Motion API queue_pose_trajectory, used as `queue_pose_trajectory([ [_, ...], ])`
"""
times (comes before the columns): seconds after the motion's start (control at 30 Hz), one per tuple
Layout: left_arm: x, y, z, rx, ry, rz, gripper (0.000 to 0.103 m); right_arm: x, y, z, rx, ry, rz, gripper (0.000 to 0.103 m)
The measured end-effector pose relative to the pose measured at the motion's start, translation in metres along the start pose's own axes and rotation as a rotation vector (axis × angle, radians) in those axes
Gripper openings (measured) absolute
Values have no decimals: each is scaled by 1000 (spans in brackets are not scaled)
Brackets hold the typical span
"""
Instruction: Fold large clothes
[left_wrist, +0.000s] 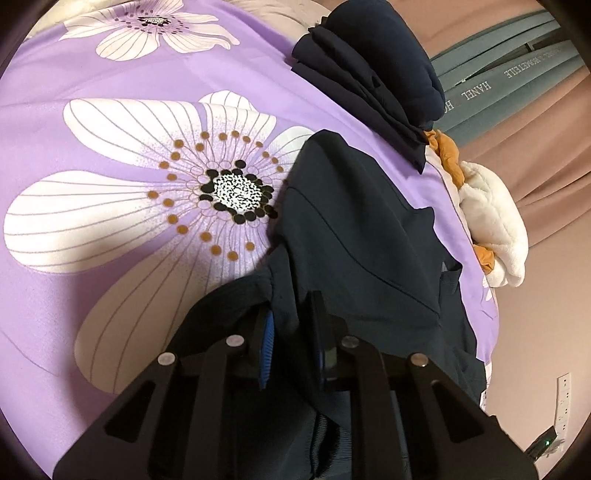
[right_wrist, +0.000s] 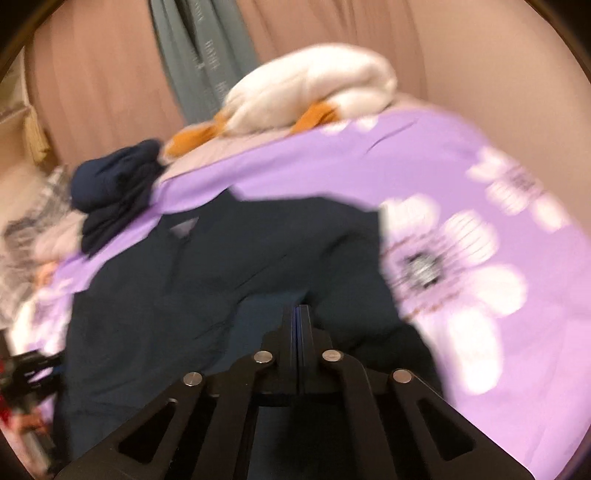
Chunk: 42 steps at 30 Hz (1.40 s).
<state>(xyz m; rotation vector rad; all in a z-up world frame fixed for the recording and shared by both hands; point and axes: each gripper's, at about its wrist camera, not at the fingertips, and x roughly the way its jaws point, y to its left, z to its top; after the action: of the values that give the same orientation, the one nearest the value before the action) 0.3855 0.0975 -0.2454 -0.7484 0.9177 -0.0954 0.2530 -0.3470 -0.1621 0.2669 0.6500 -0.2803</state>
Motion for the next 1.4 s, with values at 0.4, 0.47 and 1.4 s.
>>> queue_pose_trajectory([
  [0.4,-1,-1,0,16,16,6,20,12,-44,-8,195,95,213,59],
  [0.47,0,-1,-1,13,15,8,20,13,-34,-4,174,105,226,59],
  [1.4,-35,-13,-5,181,22,78,27,34,-5,4,-31,66,-5,47],
])
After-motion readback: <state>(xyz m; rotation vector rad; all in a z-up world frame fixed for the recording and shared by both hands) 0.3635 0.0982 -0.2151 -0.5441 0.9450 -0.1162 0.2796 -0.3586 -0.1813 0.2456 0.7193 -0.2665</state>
